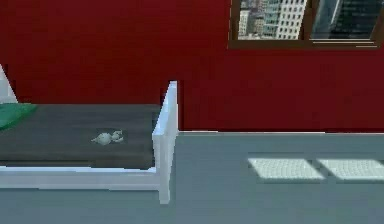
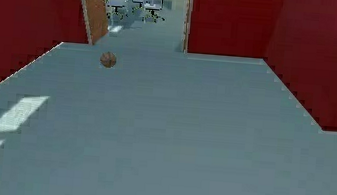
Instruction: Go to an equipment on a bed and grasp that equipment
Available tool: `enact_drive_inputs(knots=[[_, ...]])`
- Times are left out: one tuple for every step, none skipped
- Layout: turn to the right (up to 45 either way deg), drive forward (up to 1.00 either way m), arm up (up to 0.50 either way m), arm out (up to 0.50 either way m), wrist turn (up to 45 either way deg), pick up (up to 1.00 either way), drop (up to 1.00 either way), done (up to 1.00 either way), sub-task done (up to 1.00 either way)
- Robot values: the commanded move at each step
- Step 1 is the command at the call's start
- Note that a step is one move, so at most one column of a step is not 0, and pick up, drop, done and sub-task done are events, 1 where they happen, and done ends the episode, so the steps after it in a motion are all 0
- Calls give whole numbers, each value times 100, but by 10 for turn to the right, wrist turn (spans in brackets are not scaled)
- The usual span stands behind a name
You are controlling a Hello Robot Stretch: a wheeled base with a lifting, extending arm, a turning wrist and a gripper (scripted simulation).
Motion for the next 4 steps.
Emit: enact_drive_inputs(knots=[[-30, 0, 0, 0, 0, 0, 0, 0, 0], [0, 45, 0, 0, 0, 0, 0, 0, 0], [-450, 0, 0, 0, 0, 0, 0, 0, 0], [-180, 0, 0, 0, 0, 0, 0, 0, 0]])
